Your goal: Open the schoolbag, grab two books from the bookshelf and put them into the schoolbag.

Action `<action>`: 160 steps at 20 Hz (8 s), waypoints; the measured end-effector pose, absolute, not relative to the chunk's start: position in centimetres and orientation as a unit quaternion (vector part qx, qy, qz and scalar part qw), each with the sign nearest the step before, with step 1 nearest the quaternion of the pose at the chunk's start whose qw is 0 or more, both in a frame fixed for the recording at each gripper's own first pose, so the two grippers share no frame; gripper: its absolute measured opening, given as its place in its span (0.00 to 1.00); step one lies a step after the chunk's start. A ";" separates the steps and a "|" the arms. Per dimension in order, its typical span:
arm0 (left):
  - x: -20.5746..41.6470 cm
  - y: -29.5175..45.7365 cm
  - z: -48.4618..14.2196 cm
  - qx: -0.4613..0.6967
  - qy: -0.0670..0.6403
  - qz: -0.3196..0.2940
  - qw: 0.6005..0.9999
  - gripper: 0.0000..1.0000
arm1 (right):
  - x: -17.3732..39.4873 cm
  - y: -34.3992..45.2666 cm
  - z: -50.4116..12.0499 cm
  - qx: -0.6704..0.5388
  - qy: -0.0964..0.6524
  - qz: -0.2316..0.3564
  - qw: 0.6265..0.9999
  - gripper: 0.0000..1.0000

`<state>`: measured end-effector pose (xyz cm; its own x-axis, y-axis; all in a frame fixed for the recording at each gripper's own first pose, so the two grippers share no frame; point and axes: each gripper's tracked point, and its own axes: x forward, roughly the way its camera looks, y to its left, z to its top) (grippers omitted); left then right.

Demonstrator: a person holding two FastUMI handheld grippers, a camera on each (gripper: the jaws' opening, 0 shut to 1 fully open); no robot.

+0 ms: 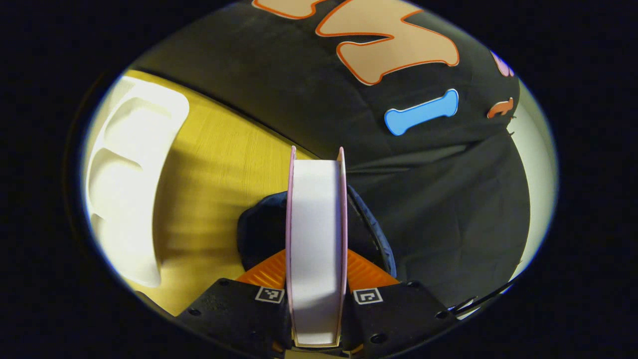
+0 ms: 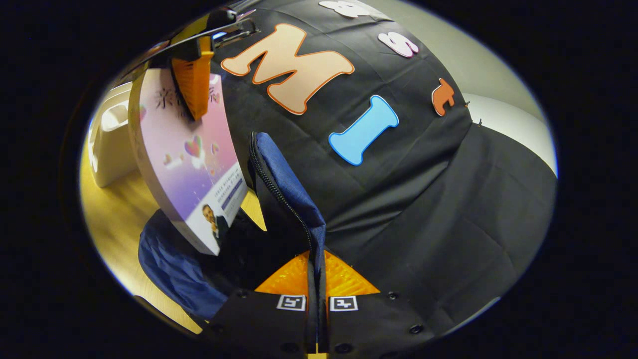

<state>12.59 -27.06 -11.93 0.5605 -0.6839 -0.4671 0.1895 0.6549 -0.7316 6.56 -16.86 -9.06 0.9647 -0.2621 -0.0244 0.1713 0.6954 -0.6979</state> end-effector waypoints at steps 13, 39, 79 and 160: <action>14.3 -36.7 -21.4 -0.345 0.414 -0.327 0.776 0.38 | 7.2 -14.2 -8.7 -0.363 0.025 -0.079 0.928 0.02; 14.9 -31.0 -22.2 -0.256 0.389 -0.261 0.845 0.97 | 6.8 -14.5 -11.0 -0.367 0.049 -0.070 0.926 0.04; 11.2 16.1 -2.6 -0.062 0.336 0.026 0.939 0.96 | 5.0 -14.2 -12.2 -0.402 0.079 -0.106 0.906 0.02; 14.7 -26.8 -12.2 -0.328 0.389 -0.262 0.820 0.38 | 5.3 -14.7 -12.0 -0.364 0.075 -0.091 0.924 0.04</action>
